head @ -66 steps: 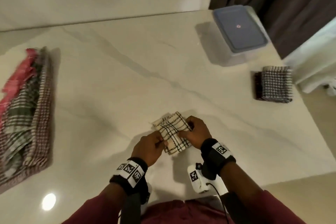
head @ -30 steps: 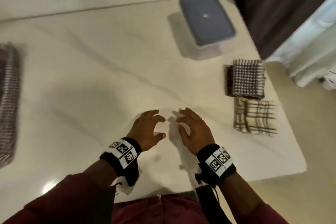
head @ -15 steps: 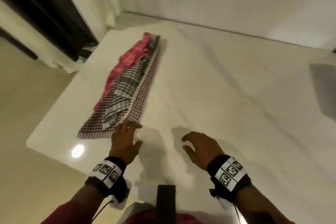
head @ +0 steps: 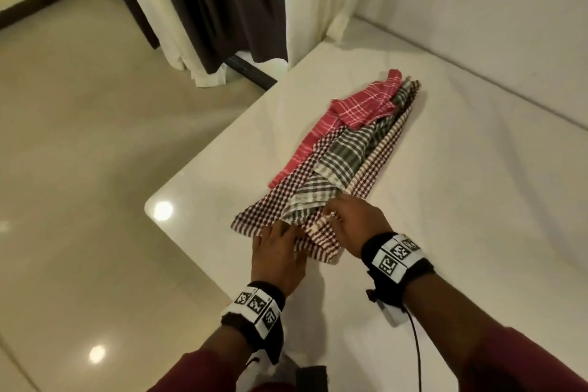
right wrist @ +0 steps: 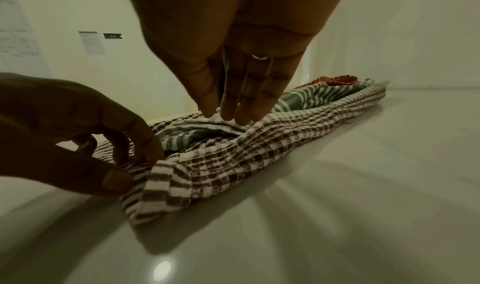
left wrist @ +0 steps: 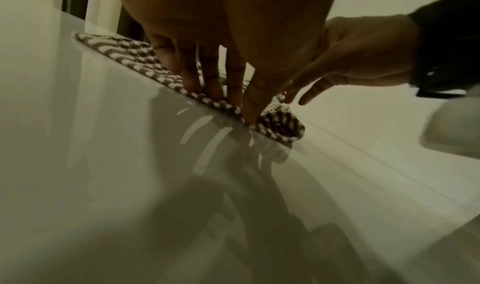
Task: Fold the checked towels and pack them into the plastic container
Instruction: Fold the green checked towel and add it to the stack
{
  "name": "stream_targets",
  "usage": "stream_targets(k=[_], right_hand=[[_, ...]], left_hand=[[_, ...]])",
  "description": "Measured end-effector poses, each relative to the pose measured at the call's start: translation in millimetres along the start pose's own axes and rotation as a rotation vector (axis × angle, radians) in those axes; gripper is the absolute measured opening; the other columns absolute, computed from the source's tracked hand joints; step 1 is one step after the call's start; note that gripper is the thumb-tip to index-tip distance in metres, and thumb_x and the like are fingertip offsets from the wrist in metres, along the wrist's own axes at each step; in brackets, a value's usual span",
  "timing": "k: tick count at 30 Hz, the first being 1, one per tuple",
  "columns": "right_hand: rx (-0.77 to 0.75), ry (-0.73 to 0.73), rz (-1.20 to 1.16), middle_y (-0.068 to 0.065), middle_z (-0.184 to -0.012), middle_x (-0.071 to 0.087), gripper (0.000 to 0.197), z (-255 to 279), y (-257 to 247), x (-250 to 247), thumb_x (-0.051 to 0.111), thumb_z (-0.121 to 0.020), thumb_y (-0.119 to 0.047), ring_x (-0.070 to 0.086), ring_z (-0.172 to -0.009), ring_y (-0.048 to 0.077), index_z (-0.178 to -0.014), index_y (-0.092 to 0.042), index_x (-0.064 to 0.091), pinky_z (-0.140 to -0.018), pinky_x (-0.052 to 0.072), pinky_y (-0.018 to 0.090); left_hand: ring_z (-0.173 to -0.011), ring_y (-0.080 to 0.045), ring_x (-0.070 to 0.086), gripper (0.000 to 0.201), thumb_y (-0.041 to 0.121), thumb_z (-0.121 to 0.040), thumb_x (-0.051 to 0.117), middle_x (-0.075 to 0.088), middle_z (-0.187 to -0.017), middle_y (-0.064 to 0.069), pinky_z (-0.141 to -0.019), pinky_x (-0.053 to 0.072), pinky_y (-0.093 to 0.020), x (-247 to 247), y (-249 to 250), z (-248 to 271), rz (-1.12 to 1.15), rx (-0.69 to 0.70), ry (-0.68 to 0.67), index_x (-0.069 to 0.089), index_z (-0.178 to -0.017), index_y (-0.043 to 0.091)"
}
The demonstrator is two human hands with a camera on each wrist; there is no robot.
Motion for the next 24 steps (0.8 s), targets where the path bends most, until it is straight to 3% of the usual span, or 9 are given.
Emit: stream_targets(k=[3, 6, 11, 16, 18, 20, 22, 24], right_hand=[[-0.008, 0.043, -0.01, 0.001, -0.111, 0.059, 0.02, -23, -8, 1, 0.052, -0.092, -0.021, 0.057, -0.102, 0.023, -0.107, -0.018, 0.064, -0.079, 0.046, 0.033], [-0.006, 0.048, 0.0, 0.001, -0.116, 0.057, 0.023, -40, -11, 7, 0.053, -0.093, -0.025, 0.057, -0.102, 0.024, -0.112, -0.018, 0.064, -0.081, 0.047, 0.034], [-0.045, -0.006, 0.093, 0.0, -0.12, 0.053, 0.033, -56, -25, 20, 0.054, -0.092, -0.037, 0.055, -0.106, 0.022, -0.121, -0.022, 0.061, -0.085, 0.048, 0.034], [-0.058, 0.005, 0.157, 0.002, -0.11, 0.052, 0.025, -62, -32, 22, 0.056, -0.091, -0.031, 0.056, -0.096, 0.021, -0.111, -0.02, 0.066, -0.081, 0.05, 0.035], [-0.066, 0.059, 0.11, 0.001, -0.106, 0.053, 0.022, -63, -34, 15, 0.055, -0.091, -0.026, 0.055, -0.095, 0.021, -0.107, -0.018, 0.068, -0.079, 0.048, 0.034], [-0.094, 0.164, 0.015, 0.001, -0.101, 0.056, 0.018, -59, -36, -3, 0.058, -0.089, -0.024, 0.055, -0.091, 0.02, -0.102, -0.017, 0.069, -0.075, 0.046, 0.031], [-0.111, 0.273, -0.104, 0.001, -0.095, 0.059, 0.012, -52, -41, -29, 0.064, -0.085, -0.022, 0.055, -0.086, 0.019, -0.094, -0.016, 0.069, -0.074, 0.046, 0.031], [-0.091, 0.381, -0.202, -0.001, -0.088, 0.062, 0.005, -41, -41, -63, 0.068, -0.081, -0.02, 0.057, -0.082, 0.018, -0.085, -0.017, 0.066, -0.073, 0.048, 0.032]], left_hand=[[-0.1, -0.022, 0.051, 0.033, 0.031, -0.077, 0.065, 0.058, -0.109, 0.003, -0.084, 0.04, -0.035, -1, -5, 0, 0.063, 0.039, 0.012, 0.064, -0.109, 0.025], [-0.091, -0.021, 0.055, 0.02, 0.027, -0.08, 0.065, 0.062, -0.099, 0.002, -0.078, 0.046, -0.032, -8, -15, -2, 0.226, 0.045, 0.027, 0.067, -0.099, 0.021], [-0.091, -0.017, 0.055, 0.011, 0.019, -0.083, 0.063, 0.061, -0.095, 0.003, -0.078, 0.045, -0.028, -11, -25, 2, 0.303, 0.073, -0.03, 0.065, -0.094, 0.02], [-0.087, -0.014, 0.055, 0.011, 0.023, -0.086, 0.063, 0.059, -0.093, 0.006, -0.079, 0.048, -0.033, -15, -31, 0, 0.401, 0.006, -0.028, 0.063, -0.097, 0.021], [-0.089, -0.013, 0.053, 0.02, 0.031, -0.086, 0.063, 0.056, -0.099, 0.004, -0.079, 0.048, -0.034, -20, -33, -5, 0.45, -0.028, 0.028, 0.061, -0.103, 0.02], [-0.1, -0.013, 0.051, 0.042, 0.047, -0.086, 0.057, 0.053, -0.112, 0.0, -0.084, 0.043, -0.029, -32, -30, -14, 0.49, -0.027, 0.122, 0.055, -0.116, 0.017], [-0.109, -0.015, 0.049, 0.059, 0.057, -0.085, 0.049, 0.052, -0.122, -0.003, -0.091, 0.04, -0.029, -51, -16, -30, 0.499, 0.032, 0.198, 0.05, -0.127, 0.015], [-0.108, -0.018, 0.054, 0.059, 0.056, -0.084, 0.048, 0.059, -0.12, -0.004, -0.09, 0.043, -0.034, -74, 12, -52, 0.505, 0.124, 0.217, 0.052, -0.127, 0.016]])
Point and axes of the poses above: each hand's wrist, its own z-axis away from the middle knuckle, its own x-axis out of the palm, y = z × x, the point moved 7 cm from there along -z, towards the middle knuckle
